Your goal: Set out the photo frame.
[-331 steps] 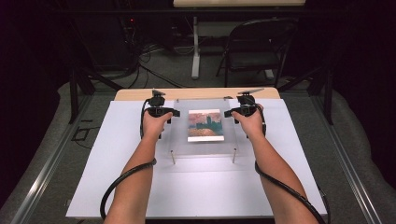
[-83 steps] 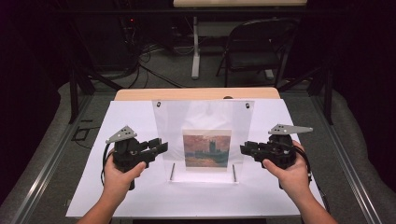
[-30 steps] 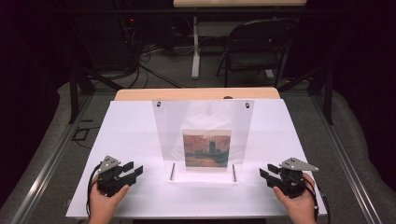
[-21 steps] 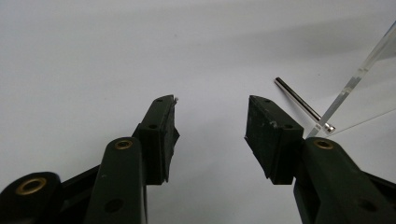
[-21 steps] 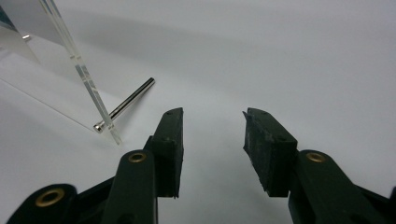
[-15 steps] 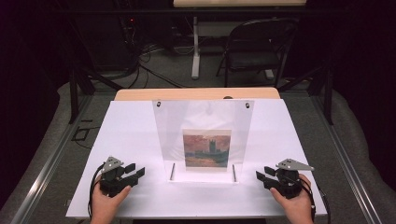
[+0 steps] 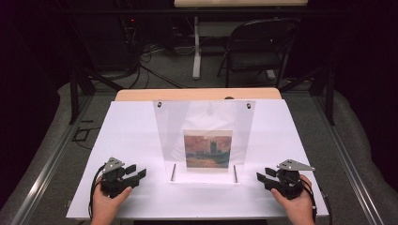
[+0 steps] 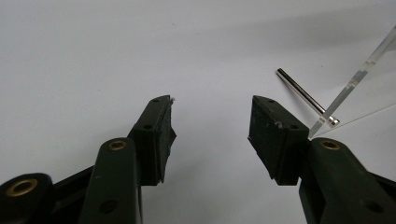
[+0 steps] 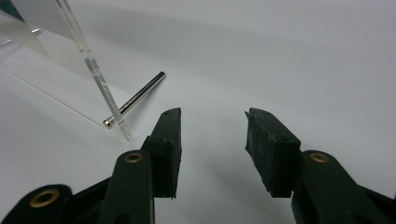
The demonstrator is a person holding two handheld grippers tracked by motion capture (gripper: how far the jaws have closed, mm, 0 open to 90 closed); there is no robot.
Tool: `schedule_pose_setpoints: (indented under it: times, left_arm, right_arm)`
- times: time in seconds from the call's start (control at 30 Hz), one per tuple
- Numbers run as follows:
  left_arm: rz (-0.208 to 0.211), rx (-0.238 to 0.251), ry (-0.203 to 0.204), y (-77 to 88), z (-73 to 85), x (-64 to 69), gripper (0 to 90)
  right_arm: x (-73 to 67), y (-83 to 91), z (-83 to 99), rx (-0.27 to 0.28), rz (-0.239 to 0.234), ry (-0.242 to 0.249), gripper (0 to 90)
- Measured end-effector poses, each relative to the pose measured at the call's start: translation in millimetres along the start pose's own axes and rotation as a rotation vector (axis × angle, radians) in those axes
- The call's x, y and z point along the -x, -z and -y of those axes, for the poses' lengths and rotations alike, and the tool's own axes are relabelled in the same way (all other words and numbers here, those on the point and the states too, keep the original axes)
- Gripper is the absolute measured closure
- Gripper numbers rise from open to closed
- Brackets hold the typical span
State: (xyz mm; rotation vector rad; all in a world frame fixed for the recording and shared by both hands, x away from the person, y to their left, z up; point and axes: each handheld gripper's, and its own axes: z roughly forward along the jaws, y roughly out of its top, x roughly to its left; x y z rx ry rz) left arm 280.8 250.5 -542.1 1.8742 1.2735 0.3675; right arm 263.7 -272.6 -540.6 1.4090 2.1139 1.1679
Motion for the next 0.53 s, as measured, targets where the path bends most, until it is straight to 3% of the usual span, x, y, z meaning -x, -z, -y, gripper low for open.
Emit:
schedule_pose_setpoints:
  times: [0.53]
  left_arm:
    - [0.006,0.001,0.016,1.0,-0.8,-1.6,48.5]
  right_arm:
    - [2.8,2.5,-0.1,0.003,-0.004,-0.027,53.8]
